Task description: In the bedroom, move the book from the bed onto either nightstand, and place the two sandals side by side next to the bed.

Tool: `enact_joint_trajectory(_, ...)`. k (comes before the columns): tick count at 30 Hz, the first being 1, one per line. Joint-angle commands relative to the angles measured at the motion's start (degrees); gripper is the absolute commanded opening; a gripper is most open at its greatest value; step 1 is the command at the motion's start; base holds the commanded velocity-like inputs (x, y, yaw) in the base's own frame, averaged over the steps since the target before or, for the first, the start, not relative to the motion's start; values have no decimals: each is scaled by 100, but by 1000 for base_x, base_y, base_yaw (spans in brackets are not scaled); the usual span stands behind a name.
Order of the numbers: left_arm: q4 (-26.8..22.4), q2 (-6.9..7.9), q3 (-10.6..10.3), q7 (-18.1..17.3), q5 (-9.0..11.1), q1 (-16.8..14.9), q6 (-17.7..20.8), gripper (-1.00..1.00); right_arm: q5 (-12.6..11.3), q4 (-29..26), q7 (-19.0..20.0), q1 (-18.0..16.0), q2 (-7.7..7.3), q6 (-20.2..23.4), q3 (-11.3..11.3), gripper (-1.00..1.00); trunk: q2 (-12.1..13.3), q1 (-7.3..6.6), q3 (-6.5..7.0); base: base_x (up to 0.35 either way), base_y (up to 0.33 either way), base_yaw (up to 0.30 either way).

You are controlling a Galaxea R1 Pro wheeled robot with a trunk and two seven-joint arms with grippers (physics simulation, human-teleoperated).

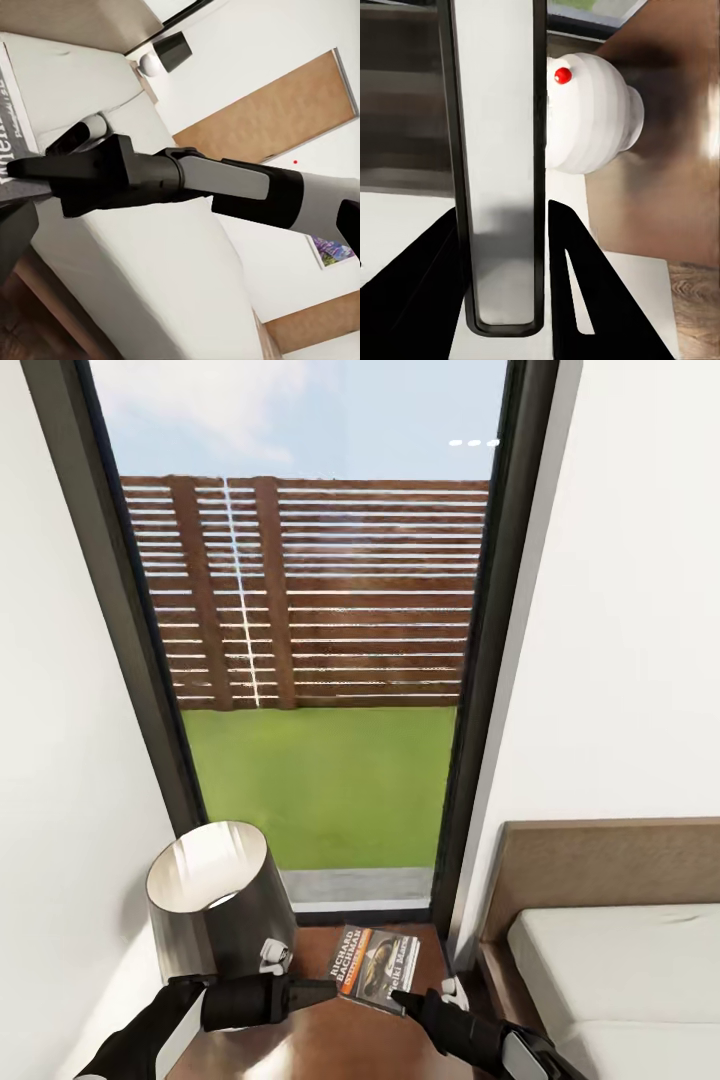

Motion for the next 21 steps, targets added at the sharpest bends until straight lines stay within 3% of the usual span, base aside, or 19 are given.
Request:
enact_joint_trajectory(1,-1,7,-32,-2,49,-4,60,100,-62,-7,-160,-4,-1,62,-3,-100,-46,23,-25,0,0,0)
enact_joint_trajectory(7,-1,7,-31,-2,49,-5,60,100,-70,-10,-372,-4,5,63,-4,-100,-287,154,-133,0,0,0)
enact_joint_trajectory(21,-1,7,-30,-2,49,-2,60,100,-112,-11,-361,-4,0,61,-1,-100,-848,462,-384,0,0,0)
